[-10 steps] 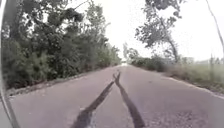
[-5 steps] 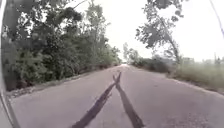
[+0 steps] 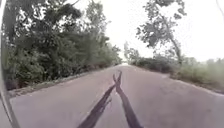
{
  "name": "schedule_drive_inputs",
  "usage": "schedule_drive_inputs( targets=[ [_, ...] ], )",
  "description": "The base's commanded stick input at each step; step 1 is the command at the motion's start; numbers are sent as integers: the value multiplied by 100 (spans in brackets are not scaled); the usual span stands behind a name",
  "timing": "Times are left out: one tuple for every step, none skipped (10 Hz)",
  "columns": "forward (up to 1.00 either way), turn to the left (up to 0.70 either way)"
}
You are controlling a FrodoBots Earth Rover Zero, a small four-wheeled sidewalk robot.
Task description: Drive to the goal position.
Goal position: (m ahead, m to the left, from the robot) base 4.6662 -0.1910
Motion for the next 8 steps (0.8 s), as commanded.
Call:
schedule_drive_inputs(
  targets=[
    [70, 0],
    [70, 0],
    [70, 0],
    [70, 0],
    [70, 0],
    [70, 0],
    [70, 0],
    [70, 0]
  ],
)
